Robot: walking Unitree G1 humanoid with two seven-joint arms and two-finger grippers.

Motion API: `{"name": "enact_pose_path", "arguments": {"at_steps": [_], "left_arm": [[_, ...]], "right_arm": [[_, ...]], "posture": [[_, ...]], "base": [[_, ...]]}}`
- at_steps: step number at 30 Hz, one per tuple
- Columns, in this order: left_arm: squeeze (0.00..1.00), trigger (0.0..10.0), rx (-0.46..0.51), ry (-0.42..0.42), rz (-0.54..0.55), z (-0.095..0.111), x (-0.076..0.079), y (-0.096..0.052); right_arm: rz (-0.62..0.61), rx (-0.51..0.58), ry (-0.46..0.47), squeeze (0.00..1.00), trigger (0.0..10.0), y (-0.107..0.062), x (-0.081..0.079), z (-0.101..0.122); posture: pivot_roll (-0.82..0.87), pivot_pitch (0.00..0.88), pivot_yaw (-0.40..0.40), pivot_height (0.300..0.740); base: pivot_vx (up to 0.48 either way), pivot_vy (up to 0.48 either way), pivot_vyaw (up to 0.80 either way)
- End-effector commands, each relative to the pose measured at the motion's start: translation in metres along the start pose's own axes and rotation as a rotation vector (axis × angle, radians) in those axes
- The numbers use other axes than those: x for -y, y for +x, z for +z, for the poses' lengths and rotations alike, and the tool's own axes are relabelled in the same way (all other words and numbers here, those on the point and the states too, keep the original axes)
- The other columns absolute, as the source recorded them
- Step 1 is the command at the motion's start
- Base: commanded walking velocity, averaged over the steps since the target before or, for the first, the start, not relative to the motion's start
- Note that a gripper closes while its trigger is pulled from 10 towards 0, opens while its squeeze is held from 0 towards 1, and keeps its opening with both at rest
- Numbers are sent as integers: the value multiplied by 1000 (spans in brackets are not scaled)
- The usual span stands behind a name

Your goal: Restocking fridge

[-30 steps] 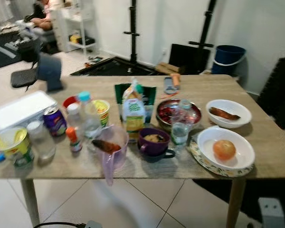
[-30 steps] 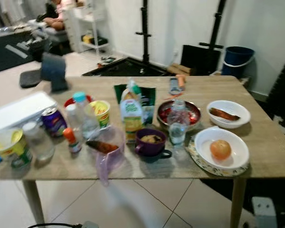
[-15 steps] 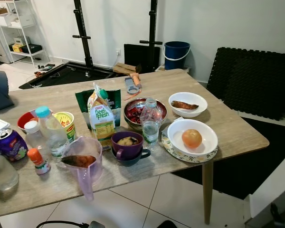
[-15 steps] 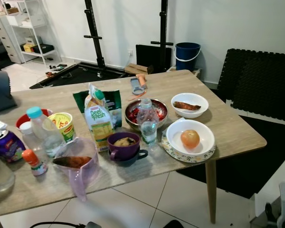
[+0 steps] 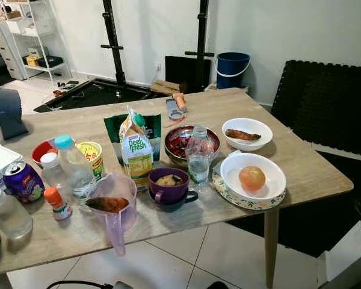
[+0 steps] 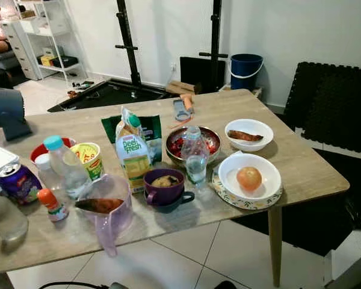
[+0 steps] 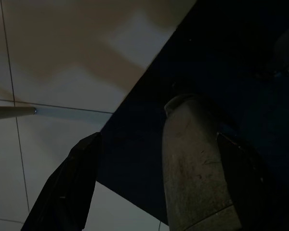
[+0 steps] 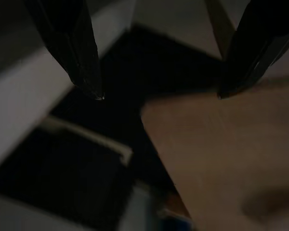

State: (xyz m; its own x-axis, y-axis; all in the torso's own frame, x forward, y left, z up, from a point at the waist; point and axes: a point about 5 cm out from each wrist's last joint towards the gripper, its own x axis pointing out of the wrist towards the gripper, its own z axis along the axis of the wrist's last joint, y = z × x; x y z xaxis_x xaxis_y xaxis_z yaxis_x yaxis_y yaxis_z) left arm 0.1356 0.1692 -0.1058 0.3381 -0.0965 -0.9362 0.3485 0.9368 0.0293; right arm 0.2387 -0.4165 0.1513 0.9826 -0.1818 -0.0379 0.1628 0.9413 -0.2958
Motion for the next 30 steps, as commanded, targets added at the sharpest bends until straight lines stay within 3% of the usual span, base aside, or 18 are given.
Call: {"name": "enact_pose_path", "arguments": {"at_steps": [1,5,9,13,14,15,16,22,27,28,29,30], "left_arm": [[0,10000,-15,13,-6,-3,0,0],[0,10000,-15,14,-9,-3,2,0],[0,10000,-15,12,-14,-3,4,0],[0,10000,-15,12,-15,-3,4,0],[0,10000,-14,11,-15,-2,5,1],[0,10000,-13,10,-15,-2,5,1],[0,10000,-13,10,-15,-2,5,1],[0,10000,-10,6,-14,-1,5,1],[0,10000,-11,5,-14,-1,5,1],[0,10000,-12,5,-15,-2,5,1],[0,10000,-12,5,-15,-2,5,1],[0,10000,-12,5,-15,-2,5,1]], "right_arm": [[73,93,16,0,10000,2,0,21],[205,155,8,0,10000,4,-12,35],[498,247,22,0,10000,2,-47,61],[618,241,9,0,10000,-1,-61,67],[694,234,0,278,10000,-4,-70,70],[771,216,-11,792,10000,-6,-79,73],[835,201,-21,1000,10000,-8,-86,74],[983,145,-56,1000,10000,-15,-103,79],[969,100,-145,1000,10000,-9,-108,78],[979,69,-167,435,10000,-8,-112,77],[979,69,-167,435,10000,-8,-112,77],[1007,34,-188,0,10000,-8,-119,75]], "posture": [[-156,0,49,740],[-160,0,49,740],[-160,0,49,740],[-158,0,46,740],[-157,0,45,740],[-157,0,45,740],[-157,0,43,740],[-151,0,40,740],[-151,0,40,740],[-151,0,40,740],[-151,0,40,740],[-151,0,40,740]], "base": [[0,0,0],[0,0,0],[0,0,0],[0,0,0],[0,0,0],[0,0,0],[0,0,0],[0,0,0],[0,0,0],[0,0,0],[0,0,0],[0,0,0]]}}
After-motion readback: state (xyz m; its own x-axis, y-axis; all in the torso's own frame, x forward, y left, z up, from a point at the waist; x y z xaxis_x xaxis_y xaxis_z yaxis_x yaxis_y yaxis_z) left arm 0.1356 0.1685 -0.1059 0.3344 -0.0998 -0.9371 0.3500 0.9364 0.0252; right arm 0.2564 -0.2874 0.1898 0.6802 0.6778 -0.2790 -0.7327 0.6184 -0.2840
